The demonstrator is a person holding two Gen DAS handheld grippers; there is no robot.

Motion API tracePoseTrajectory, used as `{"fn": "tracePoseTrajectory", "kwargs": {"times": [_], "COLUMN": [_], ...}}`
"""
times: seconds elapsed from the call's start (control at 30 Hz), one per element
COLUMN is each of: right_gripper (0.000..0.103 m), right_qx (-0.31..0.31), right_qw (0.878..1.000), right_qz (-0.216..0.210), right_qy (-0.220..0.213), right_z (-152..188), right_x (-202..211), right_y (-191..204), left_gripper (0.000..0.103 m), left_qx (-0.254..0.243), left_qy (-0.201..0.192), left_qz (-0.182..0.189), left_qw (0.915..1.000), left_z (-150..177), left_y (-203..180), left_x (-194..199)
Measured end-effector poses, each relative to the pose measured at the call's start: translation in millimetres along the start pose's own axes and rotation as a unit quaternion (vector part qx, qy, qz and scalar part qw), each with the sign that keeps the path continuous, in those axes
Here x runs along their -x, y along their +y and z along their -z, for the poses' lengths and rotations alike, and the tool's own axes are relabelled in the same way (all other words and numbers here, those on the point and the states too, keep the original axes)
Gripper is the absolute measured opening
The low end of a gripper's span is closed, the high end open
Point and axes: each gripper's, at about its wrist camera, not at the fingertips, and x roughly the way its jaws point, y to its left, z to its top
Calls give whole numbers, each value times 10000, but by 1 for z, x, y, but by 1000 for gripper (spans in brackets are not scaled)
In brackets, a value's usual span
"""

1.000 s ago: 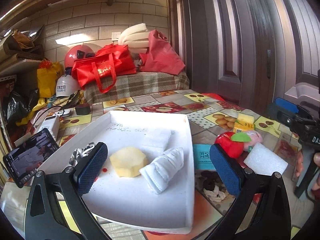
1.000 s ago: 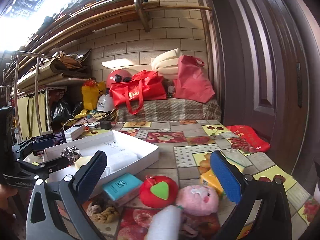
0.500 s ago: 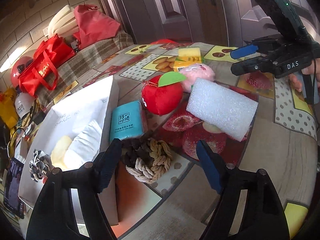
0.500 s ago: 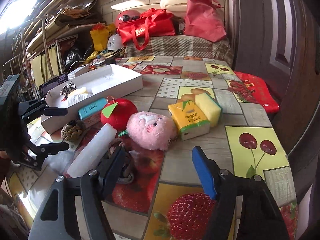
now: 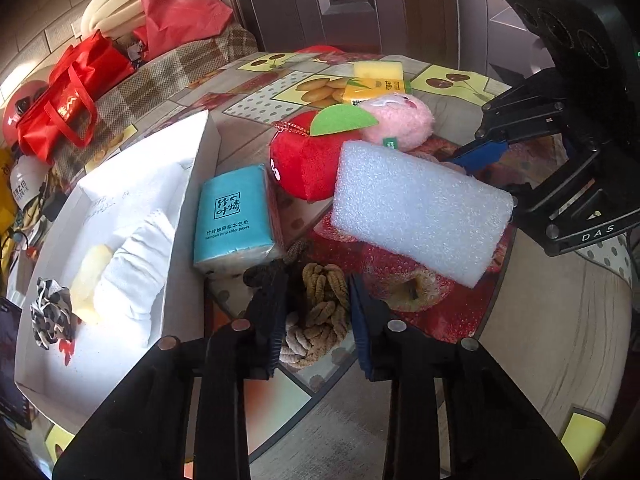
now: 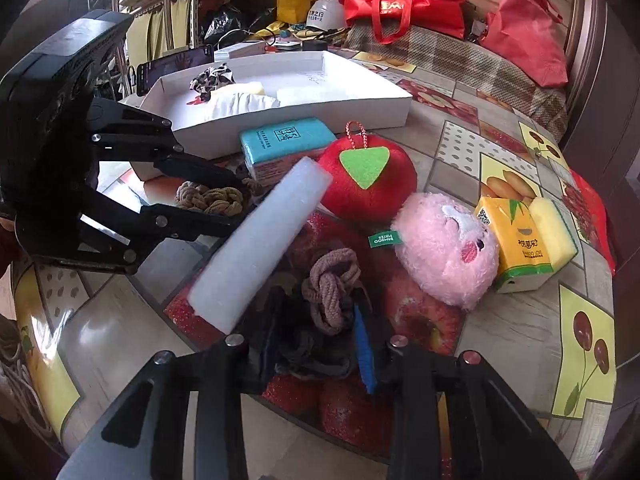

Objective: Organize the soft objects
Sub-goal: 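Grasp the beige rope knot toy with left gripper while right gripper grasps the grey rope knot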

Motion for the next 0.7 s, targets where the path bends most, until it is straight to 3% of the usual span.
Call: {"fn": "tracePoseTrajectory", "kwargs": {"times": [0.03, 0.17, 0.27, 0.37, 0.43, 0.57, 0.7], "right_gripper": [20, 16, 16, 16, 16, 16, 16], "right_qx": [-37, -468, -973, -1308, -1456, -1518, -1405], "right_qw": [10000, 9979, 9891, 9695, 9556, 9391, 9330], "right_qz": [33, 335, 615, 985, 1149, 1394, 1464], "right_qy": [-18, -299, -918, -1821, -2290, -2748, -2973], "right_z": [1, 8, 14, 21, 24, 17, 8], "right_x": [2, 18, 43, 73, 85, 90, 88], "right_y": [-2, -17, -34, -39, -38, -25, -8], "left_gripper": [21, 18, 18, 18, 18, 18, 18], "left_qx": [10, -40, -72, 43, 204, 516, 779], "left_qy": [-27, -226, -533, -934, -1296, -2044, -2289], "left_qz": [15, -12, -132, -185, -256, -383, -547], "left_qw": [10000, 9997, 9985, 9954, 9910, 9768, 9688], "left_z": [0, 0, 2, 5, 9, 21, 25], "left_y": [0, -2, -3, 1, 7, 18, 28], "left_x": [1, 9, 21, 37, 51, 80, 90]}}
